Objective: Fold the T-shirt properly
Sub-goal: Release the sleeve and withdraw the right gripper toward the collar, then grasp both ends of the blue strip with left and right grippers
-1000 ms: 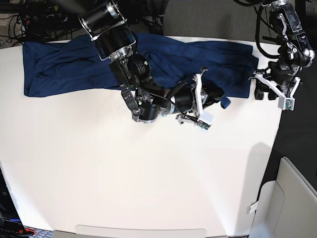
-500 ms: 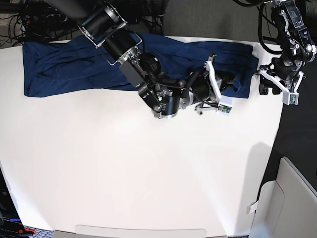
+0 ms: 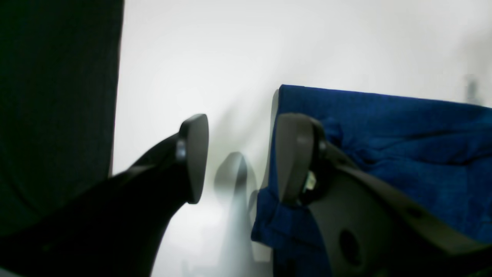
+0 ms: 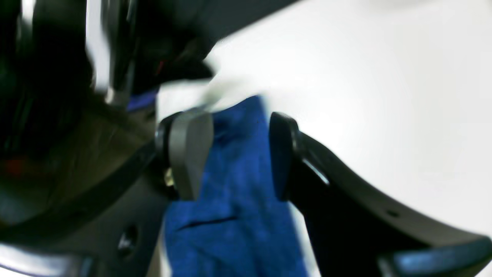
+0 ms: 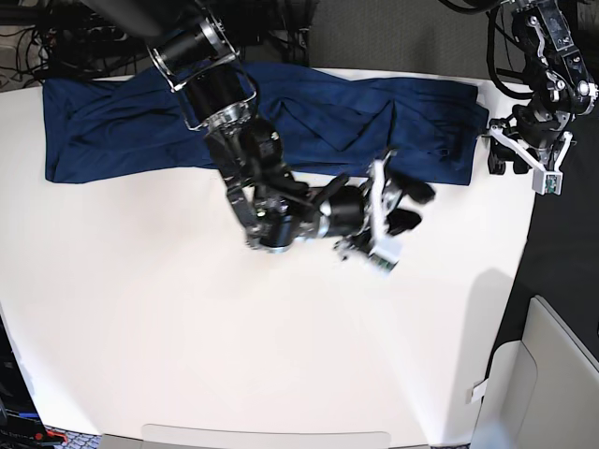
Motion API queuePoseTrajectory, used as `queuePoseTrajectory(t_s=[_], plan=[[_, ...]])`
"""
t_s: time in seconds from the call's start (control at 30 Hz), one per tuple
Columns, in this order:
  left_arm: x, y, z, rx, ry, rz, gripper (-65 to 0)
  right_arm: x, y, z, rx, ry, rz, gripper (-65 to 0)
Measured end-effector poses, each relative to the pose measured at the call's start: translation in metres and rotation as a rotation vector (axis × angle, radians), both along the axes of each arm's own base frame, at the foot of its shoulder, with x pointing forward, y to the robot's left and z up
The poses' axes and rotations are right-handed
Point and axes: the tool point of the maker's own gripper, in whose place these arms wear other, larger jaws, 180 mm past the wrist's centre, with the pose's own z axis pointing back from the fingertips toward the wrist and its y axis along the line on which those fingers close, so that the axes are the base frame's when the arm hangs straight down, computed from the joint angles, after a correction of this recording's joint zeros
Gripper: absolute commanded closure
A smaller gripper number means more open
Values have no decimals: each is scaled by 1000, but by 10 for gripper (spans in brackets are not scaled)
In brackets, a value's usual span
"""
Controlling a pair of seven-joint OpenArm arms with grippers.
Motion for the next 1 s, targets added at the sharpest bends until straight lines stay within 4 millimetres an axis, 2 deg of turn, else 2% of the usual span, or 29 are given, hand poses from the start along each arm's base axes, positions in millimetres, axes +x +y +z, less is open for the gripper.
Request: queuePoseTrajectory(t_s=[0.03, 0.1, 0.2, 0.23, 0.37, 0.5, 0.6, 0.67, 0.8, 0.87, 1.0], plan=[[-3, 0, -2, 0, 10, -2, -288, 11, -18, -2, -11, -14, -45, -269], [-11, -1, -8, -1, 37, -1, -318, 27, -66, -17, -71, -26, -151, -268], [-19, 0, -17, -7, 100, 1, -366, 29, -137, -48, -219, -20, -258, -268], [-22, 0, -21, -12, 127, 2, -373, 24, -152, -52, -247, -21, -274, -268], [-28, 3, -27, -12, 176, 3, -376, 11, -192, -43, -249, -69, -334, -268], [-15, -1, -21, -27, 144, -6, -377, -2, -245, -45, -358, -102, -402, -268], [-23, -3, -32, -34, 220, -37, -376, -12, -265, -41, -379, -109, -438, -268], [-22, -6, -35, -40, 237, -82, -374, -19, -272, -41, -378, -105, -456, -268], [-21, -11, -45, -82, 259, -117, -373, -27, -300, -41, -435, -106, -512, -268], [-29, -8, -55, -91, 303, -105, -373, -28, -306, -38, -437, -111, -527, -268], [-29, -9, -57, -103, 303, -105, -373, -32, -319, -40, -436, -95, -571, -268]])
